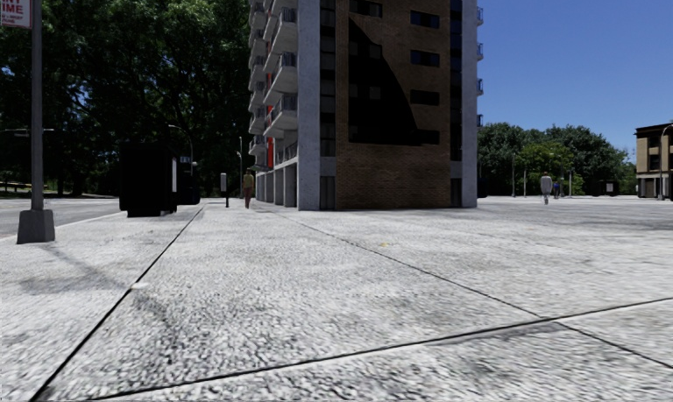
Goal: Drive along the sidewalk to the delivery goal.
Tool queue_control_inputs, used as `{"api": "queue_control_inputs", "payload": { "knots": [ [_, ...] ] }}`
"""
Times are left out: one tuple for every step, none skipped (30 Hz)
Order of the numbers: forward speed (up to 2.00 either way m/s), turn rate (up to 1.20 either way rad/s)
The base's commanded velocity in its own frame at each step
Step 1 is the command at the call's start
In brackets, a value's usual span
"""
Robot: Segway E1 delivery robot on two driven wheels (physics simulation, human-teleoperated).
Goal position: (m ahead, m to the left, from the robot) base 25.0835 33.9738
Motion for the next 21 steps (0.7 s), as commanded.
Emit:
{"api": "queue_control_inputs", "payload": {
  "knots": [
    [2.00,0.00],
    [2.00,0.00],
    [2.00,0.00],
    [2.00,0.00],
    [2.00,0.00],
    [2.00,0.00],
    [2.00,0.00],
    [2.00,0.00],
    [2.00,0.00],
    [2.00,0.00],
    [2.00,0.00],
    [2.00,0.00],
    [2.00,0.00],
    [2.00,0.00],
    [2.00,0.00],
    [2.00,0.00],
    [2.00,0.00],
    [2.00,0.00],
    [2.00,0.00],
    [2.00,0.00],
    [2.00,0.00]
  ]
}}
